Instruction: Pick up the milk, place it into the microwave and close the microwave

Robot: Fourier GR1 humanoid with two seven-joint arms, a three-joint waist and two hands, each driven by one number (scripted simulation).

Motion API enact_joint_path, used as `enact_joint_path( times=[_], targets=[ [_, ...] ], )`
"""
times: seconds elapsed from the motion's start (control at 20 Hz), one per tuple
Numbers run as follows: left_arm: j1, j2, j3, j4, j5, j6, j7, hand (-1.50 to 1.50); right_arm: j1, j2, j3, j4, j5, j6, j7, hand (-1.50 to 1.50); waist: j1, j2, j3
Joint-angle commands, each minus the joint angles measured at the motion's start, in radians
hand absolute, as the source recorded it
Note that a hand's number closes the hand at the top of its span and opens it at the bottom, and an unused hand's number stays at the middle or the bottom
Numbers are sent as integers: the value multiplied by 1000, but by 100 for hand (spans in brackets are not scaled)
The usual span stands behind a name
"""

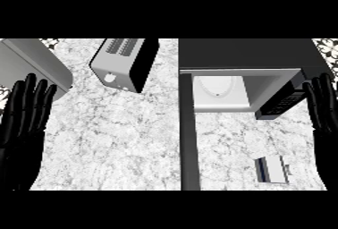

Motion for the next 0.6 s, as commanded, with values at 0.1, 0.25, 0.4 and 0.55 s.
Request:
enact_joint_path(
  times=[0.1,0.25,0.4,0.55],
  targets=[
    [-6,-29,-5,32,-8,12,-34,-150,71,-38,-28,-69,-165,135,-29,-150,-8,13,-22],
    [1,-36,-5,11,18,6,-25,-150,224,-29,60,-161,-201,226,-107,-150,-12,11,-21],
    [44,-36,39,-3,91,8,68,-150,340,-91,97,-233,-219,304,-37,-150,-12,10,-22],
    [121,-55,30,-52,108,3,60,-150,458,-117,37,-323,-265,349,-52,-150,-11,10,-22]
  ],
)
